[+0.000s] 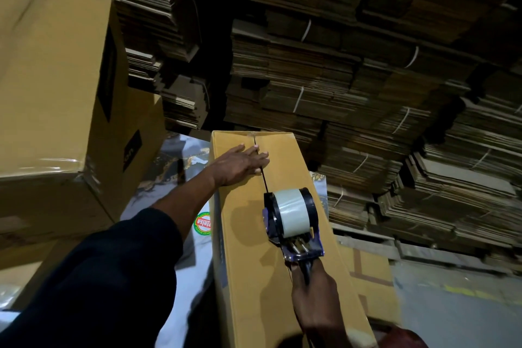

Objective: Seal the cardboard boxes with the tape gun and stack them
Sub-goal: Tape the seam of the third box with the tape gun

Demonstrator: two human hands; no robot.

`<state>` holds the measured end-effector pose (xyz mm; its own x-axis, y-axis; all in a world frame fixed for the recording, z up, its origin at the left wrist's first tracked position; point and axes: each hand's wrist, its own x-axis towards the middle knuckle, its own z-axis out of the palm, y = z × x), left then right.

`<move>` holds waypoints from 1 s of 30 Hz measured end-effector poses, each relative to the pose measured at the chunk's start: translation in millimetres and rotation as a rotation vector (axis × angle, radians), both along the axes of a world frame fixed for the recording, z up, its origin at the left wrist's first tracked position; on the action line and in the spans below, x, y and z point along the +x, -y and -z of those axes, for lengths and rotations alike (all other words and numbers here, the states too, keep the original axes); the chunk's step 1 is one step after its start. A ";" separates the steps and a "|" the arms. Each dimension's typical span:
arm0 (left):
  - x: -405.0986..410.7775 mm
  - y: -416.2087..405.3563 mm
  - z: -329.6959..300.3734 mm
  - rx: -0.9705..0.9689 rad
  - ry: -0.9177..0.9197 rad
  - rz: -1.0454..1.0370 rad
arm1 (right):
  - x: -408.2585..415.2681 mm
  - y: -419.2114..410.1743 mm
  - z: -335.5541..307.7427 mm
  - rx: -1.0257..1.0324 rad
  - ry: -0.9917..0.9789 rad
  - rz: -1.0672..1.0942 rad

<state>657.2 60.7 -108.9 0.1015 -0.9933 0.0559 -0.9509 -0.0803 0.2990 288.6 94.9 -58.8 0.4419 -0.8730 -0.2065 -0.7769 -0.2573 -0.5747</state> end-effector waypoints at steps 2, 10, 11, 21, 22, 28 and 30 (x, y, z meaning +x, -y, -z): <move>-5.3 -2.5 -4.6 0.016 0.022 0.008 | -0.1 -1.2 0.2 0.000 0.008 0.000; -57.7 -34.3 5.8 -0.032 0.058 0.191 | 0.3 -2.6 0.2 0.007 0.039 -0.002; -63.2 -37.8 8.2 -0.047 0.054 0.208 | -0.2 -3.1 -1.4 0.007 0.047 -0.009; -88.5 -57.5 -5.2 -0.140 -0.057 0.184 | -6.8 -9.2 -2.2 -0.012 0.091 -0.041; -89.8 -58.2 -7.7 -0.127 -0.060 0.172 | -7.7 -9.7 -1.1 -0.011 0.096 -0.044; -90.0 -54.4 -7.3 0.001 0.018 0.137 | -26.3 -13.4 1.1 -0.021 0.093 -0.063; -90.2 -51.6 -4.7 0.027 0.044 0.139 | -42.5 -19.6 3.4 -0.042 0.077 -0.084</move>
